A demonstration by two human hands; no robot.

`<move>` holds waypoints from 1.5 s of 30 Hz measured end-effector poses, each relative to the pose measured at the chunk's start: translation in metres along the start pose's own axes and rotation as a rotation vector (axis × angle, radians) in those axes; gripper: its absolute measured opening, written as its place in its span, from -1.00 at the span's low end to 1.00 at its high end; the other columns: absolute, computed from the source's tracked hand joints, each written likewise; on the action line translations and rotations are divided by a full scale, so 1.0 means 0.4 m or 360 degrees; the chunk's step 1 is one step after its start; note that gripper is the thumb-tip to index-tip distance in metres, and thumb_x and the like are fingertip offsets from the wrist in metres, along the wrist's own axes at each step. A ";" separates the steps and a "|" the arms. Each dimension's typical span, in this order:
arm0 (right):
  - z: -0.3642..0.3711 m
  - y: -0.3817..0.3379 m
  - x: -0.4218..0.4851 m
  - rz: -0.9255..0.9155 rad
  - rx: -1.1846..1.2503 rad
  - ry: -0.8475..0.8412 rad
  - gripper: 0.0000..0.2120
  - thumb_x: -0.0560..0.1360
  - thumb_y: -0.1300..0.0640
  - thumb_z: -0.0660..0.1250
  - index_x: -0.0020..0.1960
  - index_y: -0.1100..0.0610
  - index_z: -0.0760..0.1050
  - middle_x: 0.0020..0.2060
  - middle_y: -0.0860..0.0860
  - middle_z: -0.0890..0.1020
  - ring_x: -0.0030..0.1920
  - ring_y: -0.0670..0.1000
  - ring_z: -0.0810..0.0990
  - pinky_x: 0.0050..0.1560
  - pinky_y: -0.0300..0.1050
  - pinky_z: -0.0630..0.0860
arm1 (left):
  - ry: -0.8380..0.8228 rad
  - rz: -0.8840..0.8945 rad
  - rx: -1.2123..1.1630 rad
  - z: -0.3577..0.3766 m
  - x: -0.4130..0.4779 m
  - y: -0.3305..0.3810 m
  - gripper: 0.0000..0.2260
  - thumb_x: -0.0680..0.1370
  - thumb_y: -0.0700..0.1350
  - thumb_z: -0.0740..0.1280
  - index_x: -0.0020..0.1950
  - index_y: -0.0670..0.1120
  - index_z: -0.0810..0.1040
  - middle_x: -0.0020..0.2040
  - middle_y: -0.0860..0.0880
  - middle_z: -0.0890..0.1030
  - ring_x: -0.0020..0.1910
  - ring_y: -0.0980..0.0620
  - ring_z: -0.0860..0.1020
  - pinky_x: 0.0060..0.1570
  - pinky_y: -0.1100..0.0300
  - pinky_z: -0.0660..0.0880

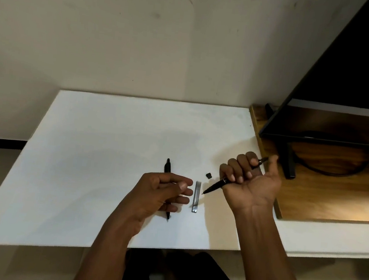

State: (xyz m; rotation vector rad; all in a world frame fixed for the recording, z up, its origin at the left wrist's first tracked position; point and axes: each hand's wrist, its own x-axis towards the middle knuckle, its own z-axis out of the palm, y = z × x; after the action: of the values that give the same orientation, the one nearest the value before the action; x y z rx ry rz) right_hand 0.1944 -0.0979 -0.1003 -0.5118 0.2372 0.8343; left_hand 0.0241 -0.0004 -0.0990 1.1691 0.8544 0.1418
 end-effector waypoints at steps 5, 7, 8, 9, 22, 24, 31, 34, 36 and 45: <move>-0.001 0.007 -0.007 0.0040 0.0193 -0.0018 -0.58 0.50 -0.08 0.14 -0.45 0.06 0.17 -0.60 -0.06 0.12 -0.54 -0.06 -0.01 -0.49 -0.23 -0.01 | -0.0155 0.0017 0.0105 0.006 -0.013 0.006 -0.87 0.51 -0.16 0.44 0.03 -0.08 0.72 -0.08 -0.11 0.76 -0.10 -0.01 0.73 -0.19 0.15 0.57; 0.006 0.009 -0.009 0.0022 0.0232 -0.0038 -0.64 0.43 0.00 0.15 -0.48 0.06 0.17 -0.62 -0.06 0.13 -0.53 -0.06 -0.02 -0.52 -0.22 0.00 | -0.0188 0.0027 0.0126 0.006 -0.014 0.005 -0.87 0.48 -0.14 0.46 0.01 -0.07 0.73 -0.09 -0.12 0.76 -0.10 -0.02 0.73 -0.14 0.11 0.55; 0.008 0.010 -0.010 0.0017 0.0253 -0.0055 -0.66 0.42 0.03 0.14 -0.49 0.07 0.18 -0.63 -0.06 0.14 -0.53 -0.07 -0.03 -0.53 -0.22 0.01 | -0.0203 0.0034 0.0140 0.006 -0.015 0.005 -0.86 0.47 -0.12 0.46 0.01 -0.07 0.73 -0.10 -0.12 0.76 -0.10 -0.01 0.73 -0.13 0.11 0.55; 0.010 0.011 -0.010 0.0017 0.0270 -0.0078 -0.66 0.42 0.04 0.13 -0.50 0.07 0.19 -0.63 -0.05 0.14 -0.54 -0.07 -0.03 -0.54 -0.22 0.02 | -0.0217 0.0044 0.0153 0.005 -0.016 0.004 -0.85 0.45 -0.10 0.47 0.00 -0.06 0.74 -0.10 -0.13 0.76 -0.10 -0.01 0.73 -0.13 0.12 0.55; 0.010 0.018 -0.008 0.0060 0.0280 -0.0136 -0.54 0.57 -0.05 0.06 -0.47 0.08 0.22 -0.63 -0.05 0.17 -0.54 -0.08 0.01 -0.53 -0.24 0.05 | -0.0199 0.0082 0.0079 0.007 -0.019 0.009 -0.82 0.36 -0.03 0.48 -0.08 -0.04 0.75 -0.11 -0.13 0.75 -0.14 0.00 0.73 -0.18 0.13 0.53; 0.012 0.022 -0.008 0.0063 0.0262 -0.0129 -0.54 0.57 -0.04 0.05 -0.47 0.09 0.22 -0.63 -0.05 0.17 -0.58 -0.08 0.03 -0.53 -0.25 0.05 | -0.0195 0.0085 0.0092 0.006 -0.017 0.008 -0.81 0.37 -0.03 0.48 -0.08 -0.05 0.75 -0.11 -0.13 0.76 -0.14 0.00 0.73 -0.19 0.12 0.53; 0.015 0.022 -0.008 0.0073 0.0226 -0.0124 -0.53 0.58 -0.03 0.04 -0.47 0.09 0.22 -0.62 -0.05 0.17 -0.53 -0.07 -0.01 -0.54 -0.23 0.03 | -0.0175 0.0078 0.0149 0.007 -0.011 0.009 -0.75 0.38 -0.05 0.47 -0.01 -0.13 0.72 -0.11 -0.10 0.76 -0.15 0.01 0.73 -0.21 0.12 0.53; 0.016 0.025 -0.012 0.0074 0.0207 -0.0127 -0.50 0.59 -0.13 0.06 -0.45 0.09 0.22 -0.60 -0.05 0.16 -0.52 -0.07 -0.01 -0.52 -0.23 0.02 | -0.0177 0.0073 0.0168 0.008 -0.010 0.010 -0.75 0.38 -0.05 0.47 -0.01 -0.14 0.72 -0.11 -0.10 0.76 -0.15 0.02 0.73 -0.20 0.11 0.53; 0.017 0.025 -0.012 0.0069 0.0196 -0.0123 -0.50 0.59 -0.13 0.07 -0.45 0.09 0.22 -0.61 -0.05 0.17 -0.52 -0.07 -0.01 -0.51 -0.23 0.01 | -0.0183 0.0075 0.0166 0.007 -0.011 0.009 -0.77 0.39 -0.06 0.47 -0.02 -0.13 0.72 -0.10 -0.10 0.76 -0.15 0.02 0.73 -0.21 0.11 0.51; 0.022 0.025 -0.009 0.0079 0.0232 -0.0128 -0.52 0.58 -0.03 0.04 -0.49 0.09 0.23 -0.63 -0.06 0.17 -0.54 -0.08 -0.01 -0.58 -0.22 0.05 | -0.0198 0.0084 0.0153 0.003 -0.012 0.009 -0.77 0.39 -0.06 0.46 -0.01 -0.12 0.72 -0.10 -0.10 0.76 -0.15 0.04 0.72 -0.23 0.12 0.50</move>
State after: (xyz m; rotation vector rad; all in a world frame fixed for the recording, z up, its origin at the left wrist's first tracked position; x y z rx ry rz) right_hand 0.1846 -0.0898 -0.0948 -0.3359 0.2353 0.8767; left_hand 0.0227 -0.0021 -0.0932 1.2778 0.7277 0.0705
